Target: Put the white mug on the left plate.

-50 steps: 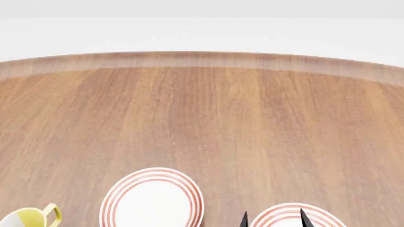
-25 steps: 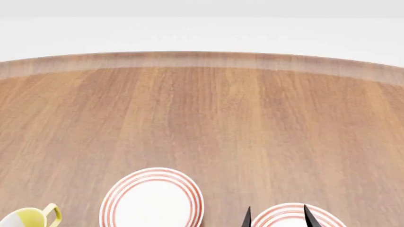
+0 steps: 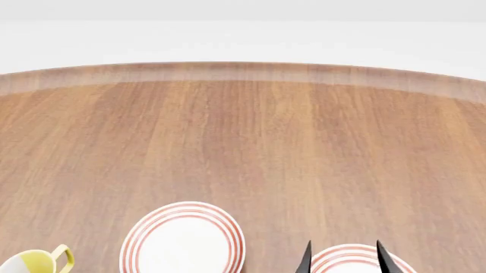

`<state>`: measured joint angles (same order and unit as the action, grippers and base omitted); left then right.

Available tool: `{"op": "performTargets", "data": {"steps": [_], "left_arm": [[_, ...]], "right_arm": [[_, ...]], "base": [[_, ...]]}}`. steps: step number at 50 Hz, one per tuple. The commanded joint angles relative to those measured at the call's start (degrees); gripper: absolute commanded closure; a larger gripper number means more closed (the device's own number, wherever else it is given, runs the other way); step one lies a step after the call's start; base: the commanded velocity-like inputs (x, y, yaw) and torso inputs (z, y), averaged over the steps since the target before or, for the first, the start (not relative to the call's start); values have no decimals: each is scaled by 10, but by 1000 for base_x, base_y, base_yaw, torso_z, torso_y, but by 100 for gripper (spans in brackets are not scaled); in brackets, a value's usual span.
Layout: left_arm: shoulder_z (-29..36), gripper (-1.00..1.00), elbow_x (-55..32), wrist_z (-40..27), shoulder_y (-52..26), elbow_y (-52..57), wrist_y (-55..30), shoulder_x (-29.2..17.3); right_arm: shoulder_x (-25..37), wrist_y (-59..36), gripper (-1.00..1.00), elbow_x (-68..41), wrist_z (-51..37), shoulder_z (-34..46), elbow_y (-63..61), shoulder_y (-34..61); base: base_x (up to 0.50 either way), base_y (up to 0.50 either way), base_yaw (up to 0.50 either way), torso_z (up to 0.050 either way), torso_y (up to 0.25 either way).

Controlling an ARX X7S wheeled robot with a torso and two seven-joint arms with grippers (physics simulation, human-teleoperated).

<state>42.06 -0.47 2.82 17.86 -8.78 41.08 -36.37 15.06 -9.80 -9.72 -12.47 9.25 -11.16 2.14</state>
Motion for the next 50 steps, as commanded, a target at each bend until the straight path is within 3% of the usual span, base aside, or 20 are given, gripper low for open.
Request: {"op": "performTargets", "data": {"steps": [1,18,19,21,50], "left_arm": [[13,-100,-10,17,-22,-50,13,20],[31,-100,-40,67,-72,-133,42,41],[29,-100,-49,65,-65,-72,1,19],[31,-100,-52,68,-64,-56,-8,15],[49,-100,-67,99,-91,-102,15,43]], "right_arm": [[5,-14,-100,-12,-2,-4,-18,3],[9,-27,-100,-15,-10,-2,-27,8],[10,-30,-100,-15,-11,-2,-30,9],[11,-31,-100,-15,-11,-2,-32,10],[14,-40,-100,-17,-23,5,-41,16]], "base": [[0,0,0,0,0],[0,0,0,0,0],[0,0,0,0,0],[0,0,0,0,0],[0,0,0,0,0]]}}
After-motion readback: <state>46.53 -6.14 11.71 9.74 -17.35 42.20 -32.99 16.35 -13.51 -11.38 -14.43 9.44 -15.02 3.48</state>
